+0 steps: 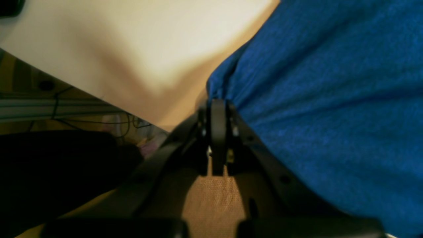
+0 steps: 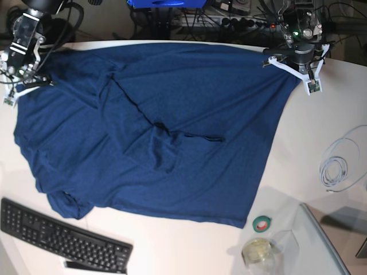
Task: Layout the t-shirt on the table in an organized manner, then fold the t-shirt properly
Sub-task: 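Pull the shirt shoulder edge taut with both grippers, then release left, then lower the left gripper onto the middle of the shirt body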
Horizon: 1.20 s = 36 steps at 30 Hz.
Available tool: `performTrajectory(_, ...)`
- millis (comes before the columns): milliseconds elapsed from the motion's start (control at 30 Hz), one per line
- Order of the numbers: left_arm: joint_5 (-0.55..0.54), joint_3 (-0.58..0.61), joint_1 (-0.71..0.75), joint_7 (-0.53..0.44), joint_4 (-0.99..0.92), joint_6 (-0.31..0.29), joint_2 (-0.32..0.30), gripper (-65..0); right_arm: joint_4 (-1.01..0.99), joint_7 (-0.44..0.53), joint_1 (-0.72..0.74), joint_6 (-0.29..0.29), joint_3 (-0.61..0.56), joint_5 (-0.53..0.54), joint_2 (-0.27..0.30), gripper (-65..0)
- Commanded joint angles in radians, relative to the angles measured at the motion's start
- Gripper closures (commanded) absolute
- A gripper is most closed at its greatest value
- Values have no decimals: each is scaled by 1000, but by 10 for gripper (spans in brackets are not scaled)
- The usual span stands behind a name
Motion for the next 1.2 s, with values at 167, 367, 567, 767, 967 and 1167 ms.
performTrajectory(167,9,-14,10,-17,19,5,-5,-193,12,4,8,-2,28,-3,9,-6)
performTrajectory(367,8,-15,13,-17,25,5,-5,-288,30,7,2,-1,24,-3,9,-8)
performTrajectory(567,0,-138,31,-17,137,0,37,-291,242,10,-64,1,30,68,-17,-50)
performTrajectory(767,-89,-235,24,-17,94,-61,44,-393,337,10,-174,1,30,374,29,-335)
performTrajectory(967,-359,-314,25,-22,-53,-267,0,-555,248,132,-263,139,31,621,84,-348)
performTrajectory(1167,-487,-364,24,-23,-116,-356,-22,-556,225,159,-288,421,61,675,101,-347)
